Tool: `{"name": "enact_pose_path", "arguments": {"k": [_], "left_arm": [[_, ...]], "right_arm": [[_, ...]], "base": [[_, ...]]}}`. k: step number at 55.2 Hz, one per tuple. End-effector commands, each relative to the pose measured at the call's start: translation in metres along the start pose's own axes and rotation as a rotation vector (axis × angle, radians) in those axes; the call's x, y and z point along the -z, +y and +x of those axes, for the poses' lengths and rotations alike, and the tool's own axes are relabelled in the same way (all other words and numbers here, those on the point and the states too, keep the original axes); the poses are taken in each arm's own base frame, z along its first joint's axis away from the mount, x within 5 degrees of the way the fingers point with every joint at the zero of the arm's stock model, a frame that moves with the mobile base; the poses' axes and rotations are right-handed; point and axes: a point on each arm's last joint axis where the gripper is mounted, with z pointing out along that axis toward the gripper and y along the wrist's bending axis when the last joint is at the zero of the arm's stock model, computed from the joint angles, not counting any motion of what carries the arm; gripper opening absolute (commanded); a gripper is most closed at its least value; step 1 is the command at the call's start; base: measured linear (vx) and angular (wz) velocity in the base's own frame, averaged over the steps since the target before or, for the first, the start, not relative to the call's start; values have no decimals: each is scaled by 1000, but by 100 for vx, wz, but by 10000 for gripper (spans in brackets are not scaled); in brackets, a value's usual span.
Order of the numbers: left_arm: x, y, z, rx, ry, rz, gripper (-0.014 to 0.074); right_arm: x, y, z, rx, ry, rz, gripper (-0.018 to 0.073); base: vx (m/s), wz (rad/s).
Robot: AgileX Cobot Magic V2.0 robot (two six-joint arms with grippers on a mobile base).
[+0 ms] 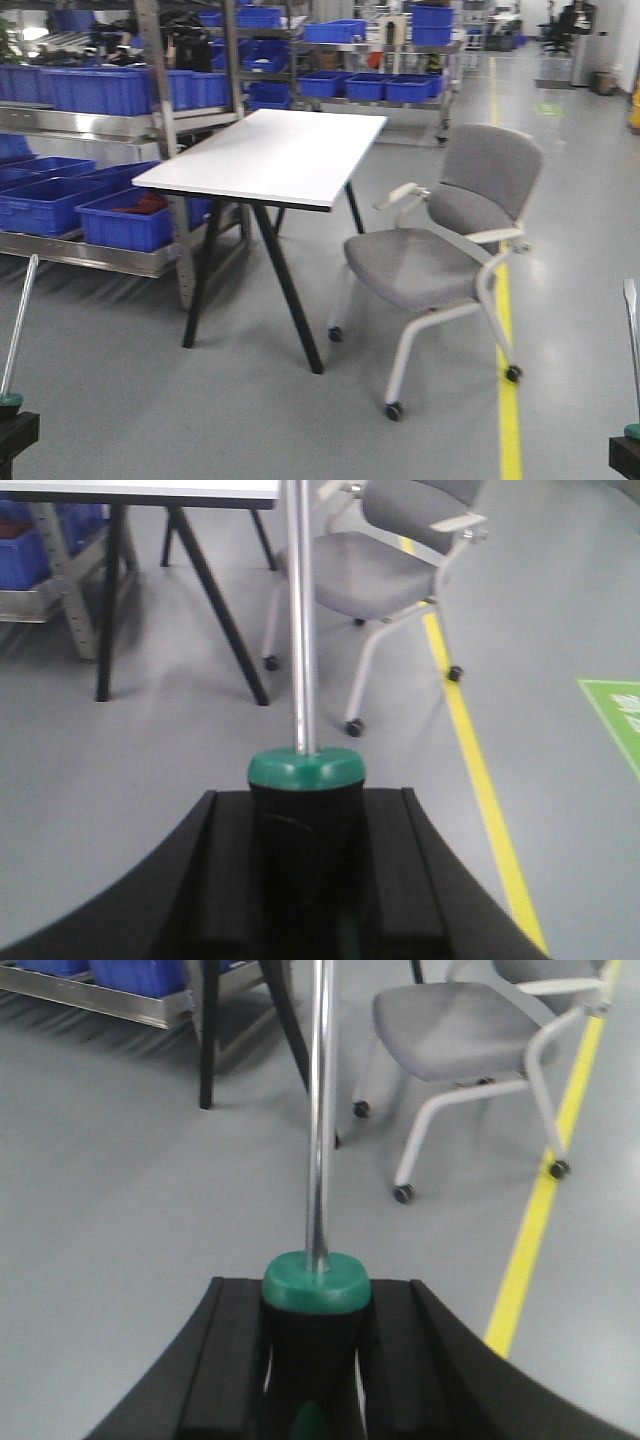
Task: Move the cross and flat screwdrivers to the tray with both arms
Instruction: 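Drive the base away from the table holding both screwdrivers, then drive the base to the conveyor station with the grey tray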
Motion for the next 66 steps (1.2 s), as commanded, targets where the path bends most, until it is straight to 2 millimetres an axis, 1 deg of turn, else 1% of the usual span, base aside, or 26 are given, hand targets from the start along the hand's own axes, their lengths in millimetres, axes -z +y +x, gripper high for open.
{"name": "enact_pose_path", "arguments": {"k": [1,37,66], "left_arm": [[5,-1,-19,12,-126,1,-3],[5,-1,-19,12,-126,1,-3],[5,-1,-19,12,-128,1,-3]], "right_arm": [[6,0,-18,7,-124,1,-8],[6,0,-18,7,-124,1,-8],[6,0,-18,7,-125,1,-8]], "base": [[52,44],[53,53],[56,66]]}}
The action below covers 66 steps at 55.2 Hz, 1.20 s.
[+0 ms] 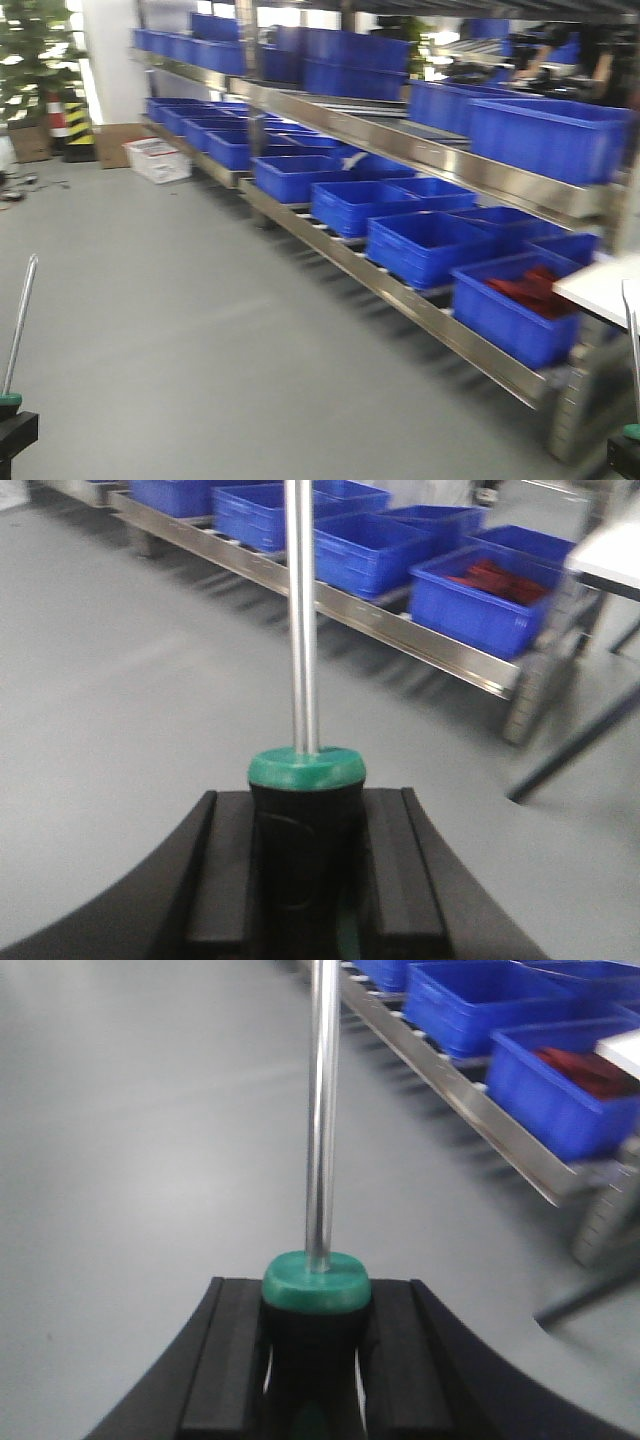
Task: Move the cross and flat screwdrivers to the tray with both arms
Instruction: 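Drive the base to the conveyor station with the grey tray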
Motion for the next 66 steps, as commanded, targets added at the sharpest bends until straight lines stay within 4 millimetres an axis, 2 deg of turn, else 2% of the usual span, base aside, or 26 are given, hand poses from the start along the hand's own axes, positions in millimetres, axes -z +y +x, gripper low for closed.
{"name": "enact_pose_path", "arguments": {"k": [1,30,66], "left_arm": [[5,-1,-19,12,-128,1,-3],[5,-1,-19,12,-128,1,-3],[5,-1,-19,12,-127,1,-3]], "right_arm": [[6,0,-18,7,-125,1,-8],[6,0,-18,7,-124,1,-8],[6,0,-18,7,-124,1,-8]], "base": [[57,68],[59,59],[61,30]]}}
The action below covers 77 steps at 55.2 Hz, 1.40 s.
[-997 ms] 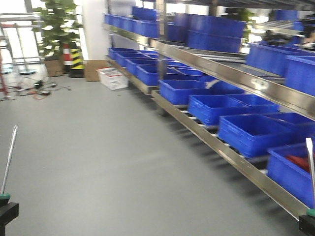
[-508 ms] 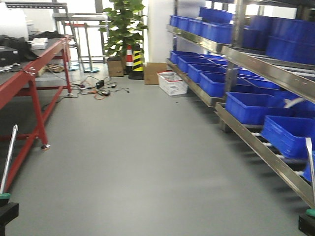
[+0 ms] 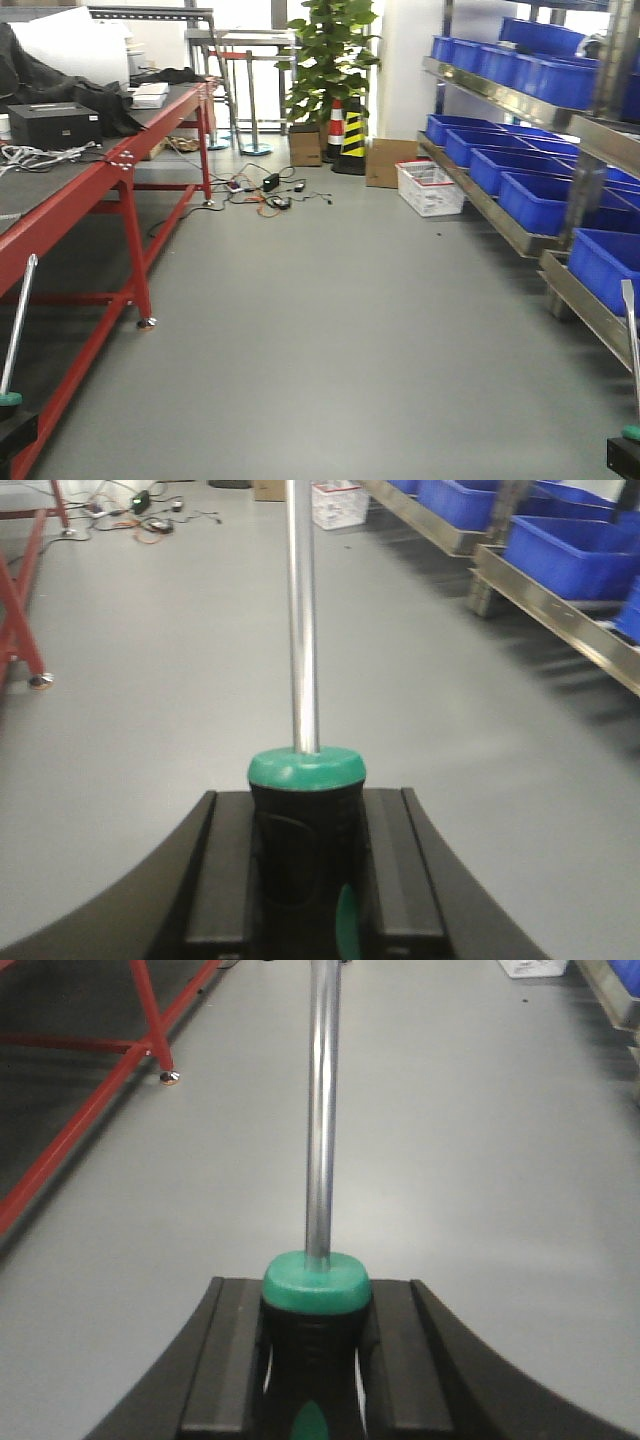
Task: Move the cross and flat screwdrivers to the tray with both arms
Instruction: 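Drive the base to the conveyor station with the grey tray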
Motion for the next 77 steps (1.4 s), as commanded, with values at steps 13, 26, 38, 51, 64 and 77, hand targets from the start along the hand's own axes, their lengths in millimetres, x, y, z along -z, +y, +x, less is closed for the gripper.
{"name": "enact_pose_path", "arguments": {"k": [13,26,38,51,64,77], "left_arm": [[5,-1,-19,12,-127,1,-3],[5,-1,-19,12,-128,1,-3],[5,-1,-19,12,-128,1,-3],[5,-1,-19,12,-128,1,-3],[5,-1,-19,12,-128,1,-3],[5,-1,-19,12,-128,1,-3]], "right_arm": [[6,0,-18,7,-124,1,-8],[6,0,-18,7,-124,1,-8],[6,0,-18,7,-124,1,-8],[6,0,-18,7,-125,1,-8],[6,0,-18,7,-124,1,-8],[6,0,-18,7,-124,1,-8]], "base": [[59,25],[56,5],[53,-30],[48,-66],[43,-85],[39,-88]]}}
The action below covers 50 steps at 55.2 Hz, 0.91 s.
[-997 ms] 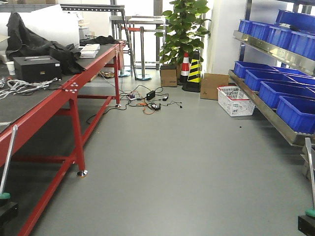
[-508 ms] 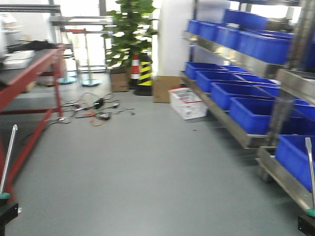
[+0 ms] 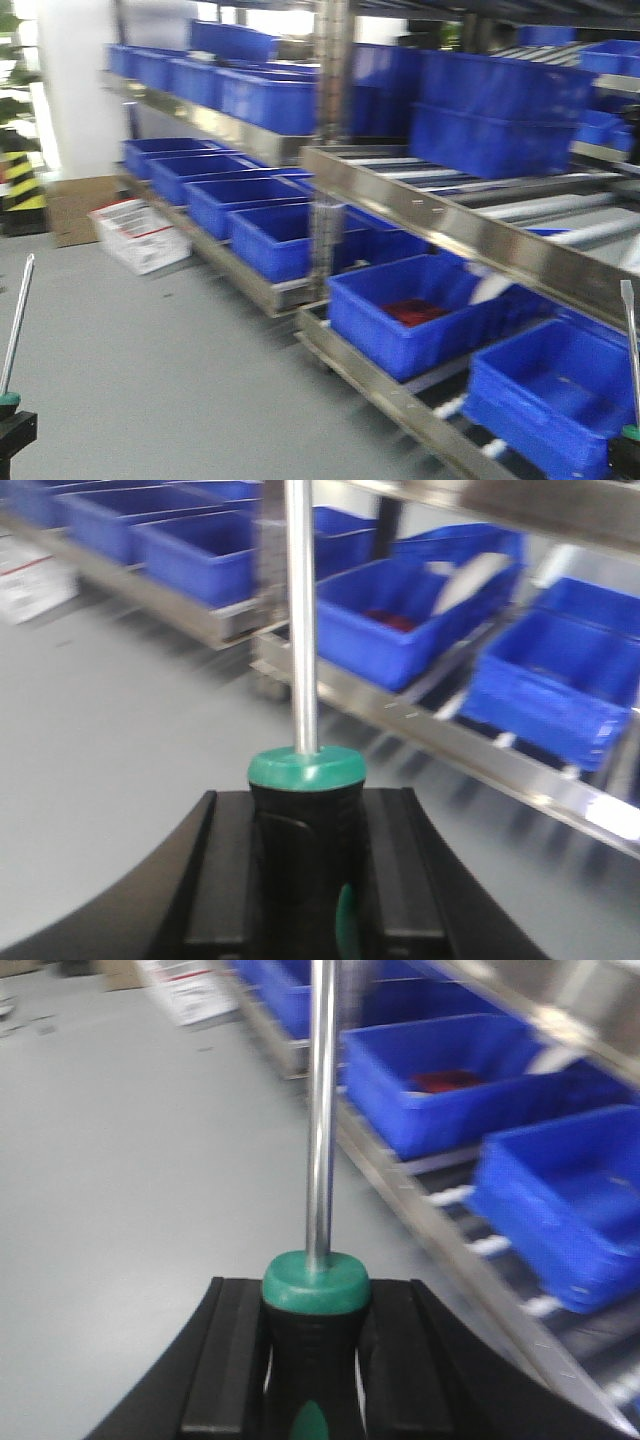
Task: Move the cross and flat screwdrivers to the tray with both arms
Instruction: 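Drive the base to the conveyor station with the grey tray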
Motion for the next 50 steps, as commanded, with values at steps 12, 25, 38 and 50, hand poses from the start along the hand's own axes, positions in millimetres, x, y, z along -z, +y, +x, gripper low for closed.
{"name": "enact_pose_path", "arguments": {"k": [12,25,38,50], "left_arm": [[5,-1,-19,12,-128,1,-3],[5,-1,-19,12,-128,1,-3],[5,-1,-19,12,-128,1,-3],[5,-1,-19,12,-128,1,-3]], "right_arm": [[6,0,-18,7,-124,1,-8],[6,0,-18,7,-124,1,-8],[6,0,-18,7,-124,1,-8],[6,0,-18,7,-124,1,-8]], "base": [[35,-85],[30,-81],[27,-73],[25,-58]]}}
